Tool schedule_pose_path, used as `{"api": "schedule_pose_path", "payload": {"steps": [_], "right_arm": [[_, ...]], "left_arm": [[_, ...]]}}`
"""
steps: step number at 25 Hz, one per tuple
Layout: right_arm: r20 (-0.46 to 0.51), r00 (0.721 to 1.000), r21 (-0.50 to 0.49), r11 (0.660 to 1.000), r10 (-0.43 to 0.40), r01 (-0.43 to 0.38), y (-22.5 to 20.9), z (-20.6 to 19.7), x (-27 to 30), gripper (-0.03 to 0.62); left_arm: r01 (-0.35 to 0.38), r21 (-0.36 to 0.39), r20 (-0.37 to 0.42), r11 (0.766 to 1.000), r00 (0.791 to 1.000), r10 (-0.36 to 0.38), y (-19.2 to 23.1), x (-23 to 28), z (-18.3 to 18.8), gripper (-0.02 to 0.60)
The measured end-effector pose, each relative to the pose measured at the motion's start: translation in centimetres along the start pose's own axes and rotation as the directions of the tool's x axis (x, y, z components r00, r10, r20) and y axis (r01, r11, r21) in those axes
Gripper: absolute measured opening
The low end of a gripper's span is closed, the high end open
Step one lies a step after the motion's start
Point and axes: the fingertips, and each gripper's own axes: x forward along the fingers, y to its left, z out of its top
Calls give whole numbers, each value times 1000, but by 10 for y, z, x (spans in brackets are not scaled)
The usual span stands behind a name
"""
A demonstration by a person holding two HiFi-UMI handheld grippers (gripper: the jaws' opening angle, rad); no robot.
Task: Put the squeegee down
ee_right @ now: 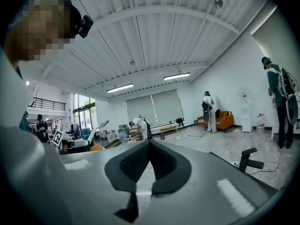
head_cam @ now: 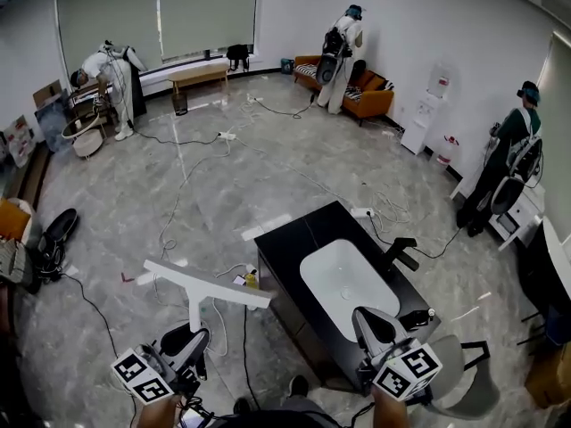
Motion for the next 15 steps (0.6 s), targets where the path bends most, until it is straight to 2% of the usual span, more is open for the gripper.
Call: {"api": "schedule_pose_path", "payload": {"steps": [6,15], "right_arm": [[-24,998,-14,998,63,-64,-43,11,36,8],[-79,981,3,984,178,-178,-71,9,72,8]], "left_arm": [[-31,5,46,1000,998,30,0,44,-1,97],[-156,-22,64,988,986,157,13,61,-13,97]]}}
